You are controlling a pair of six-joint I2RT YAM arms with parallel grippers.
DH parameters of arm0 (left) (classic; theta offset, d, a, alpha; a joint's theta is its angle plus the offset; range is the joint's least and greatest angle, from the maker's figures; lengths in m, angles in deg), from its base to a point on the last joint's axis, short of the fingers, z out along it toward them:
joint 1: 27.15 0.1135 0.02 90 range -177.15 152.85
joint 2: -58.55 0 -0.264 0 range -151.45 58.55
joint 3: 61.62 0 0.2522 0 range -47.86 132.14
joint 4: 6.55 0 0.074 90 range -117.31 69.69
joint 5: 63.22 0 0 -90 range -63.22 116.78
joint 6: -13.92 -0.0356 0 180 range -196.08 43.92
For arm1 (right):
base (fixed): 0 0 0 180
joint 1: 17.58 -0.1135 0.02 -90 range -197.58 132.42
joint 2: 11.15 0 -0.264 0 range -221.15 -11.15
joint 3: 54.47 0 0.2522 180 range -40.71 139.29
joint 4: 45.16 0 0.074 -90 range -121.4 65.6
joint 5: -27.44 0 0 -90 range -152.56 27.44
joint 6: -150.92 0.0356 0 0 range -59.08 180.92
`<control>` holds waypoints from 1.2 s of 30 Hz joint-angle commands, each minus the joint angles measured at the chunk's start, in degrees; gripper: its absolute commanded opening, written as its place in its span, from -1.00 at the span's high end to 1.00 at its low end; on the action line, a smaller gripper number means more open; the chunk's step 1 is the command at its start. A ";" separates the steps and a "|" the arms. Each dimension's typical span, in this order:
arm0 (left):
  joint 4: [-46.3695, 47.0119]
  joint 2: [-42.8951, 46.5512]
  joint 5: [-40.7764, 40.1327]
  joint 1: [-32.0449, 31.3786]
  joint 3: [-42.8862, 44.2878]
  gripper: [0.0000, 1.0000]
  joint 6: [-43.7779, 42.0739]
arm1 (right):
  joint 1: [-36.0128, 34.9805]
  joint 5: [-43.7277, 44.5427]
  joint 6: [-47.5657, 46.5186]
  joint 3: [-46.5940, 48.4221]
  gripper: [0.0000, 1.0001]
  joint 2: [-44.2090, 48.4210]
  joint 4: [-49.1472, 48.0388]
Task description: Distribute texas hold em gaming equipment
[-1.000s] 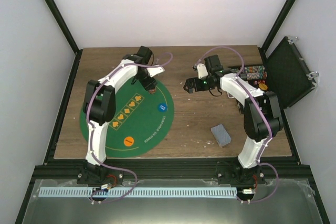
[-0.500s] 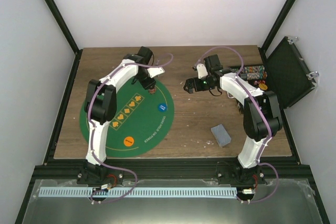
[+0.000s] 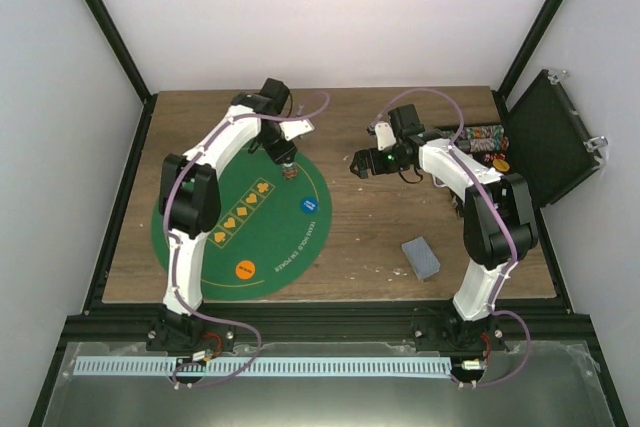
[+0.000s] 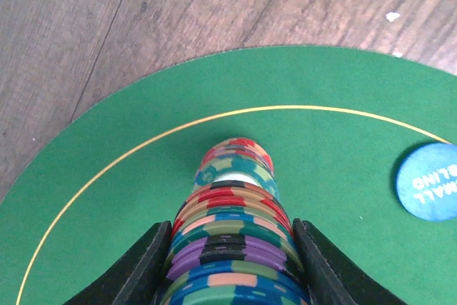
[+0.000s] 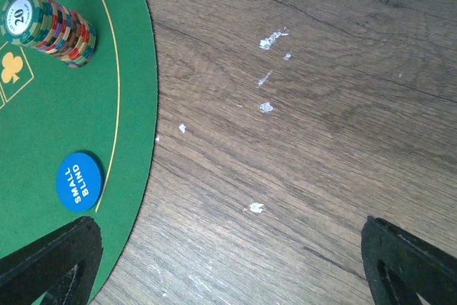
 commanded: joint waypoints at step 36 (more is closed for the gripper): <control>19.83 12.52 -6.59 -23.87 -37.25 1.00 0.88 | 5.99 1.58 -0.57 -3.18 -1.00 11.91 0.29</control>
